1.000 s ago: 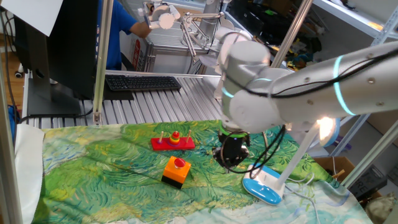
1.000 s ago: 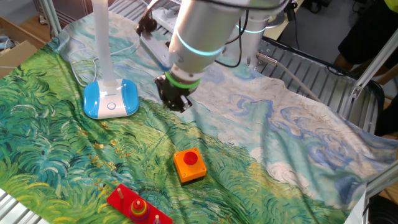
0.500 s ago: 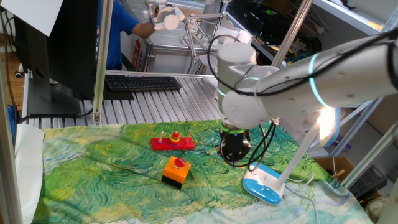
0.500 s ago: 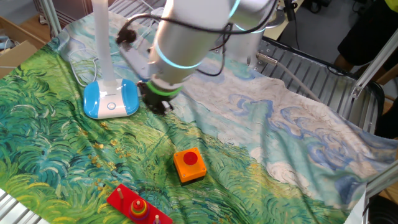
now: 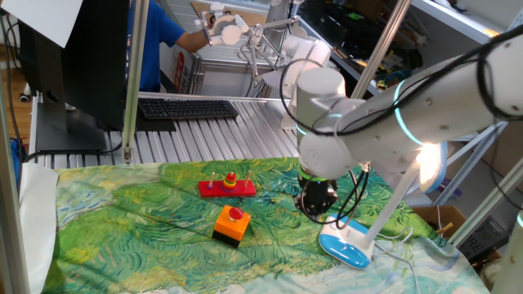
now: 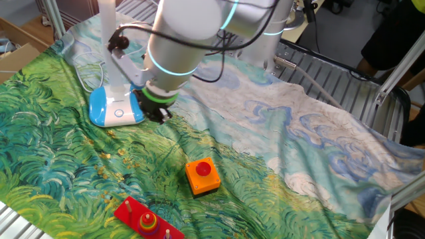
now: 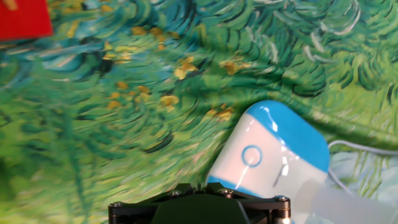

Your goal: Turn off the desk lamp by pressing the button

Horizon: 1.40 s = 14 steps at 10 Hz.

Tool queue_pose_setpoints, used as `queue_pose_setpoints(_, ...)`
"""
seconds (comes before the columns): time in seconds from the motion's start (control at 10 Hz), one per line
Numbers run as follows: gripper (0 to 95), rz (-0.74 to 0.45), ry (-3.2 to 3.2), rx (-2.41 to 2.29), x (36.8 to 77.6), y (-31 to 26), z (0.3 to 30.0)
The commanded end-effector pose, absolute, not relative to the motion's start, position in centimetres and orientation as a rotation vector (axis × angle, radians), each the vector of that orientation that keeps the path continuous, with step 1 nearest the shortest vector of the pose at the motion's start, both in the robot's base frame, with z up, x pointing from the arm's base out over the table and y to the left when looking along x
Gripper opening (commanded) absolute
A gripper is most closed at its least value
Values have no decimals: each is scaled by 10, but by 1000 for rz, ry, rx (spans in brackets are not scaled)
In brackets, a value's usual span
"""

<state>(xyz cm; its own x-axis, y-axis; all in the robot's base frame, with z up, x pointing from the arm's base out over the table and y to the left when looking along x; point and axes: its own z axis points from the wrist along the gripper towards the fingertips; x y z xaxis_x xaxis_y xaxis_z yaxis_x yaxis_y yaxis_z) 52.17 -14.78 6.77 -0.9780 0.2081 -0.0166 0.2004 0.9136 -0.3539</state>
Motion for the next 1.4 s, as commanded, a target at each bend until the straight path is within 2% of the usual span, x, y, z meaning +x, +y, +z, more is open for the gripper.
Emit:
queue_pose_setpoints(0.1,0,563,-3060,-310,523,-160,63)
queue_pose_setpoints(0.5,0,574,-3069,-270,526,-173,60)
queue_pose_setpoints(0.8,0,491,-3074,-231,531,-178,63)
queue_pose_setpoints(1.4,0,483,-3071,-177,541,-186,69)
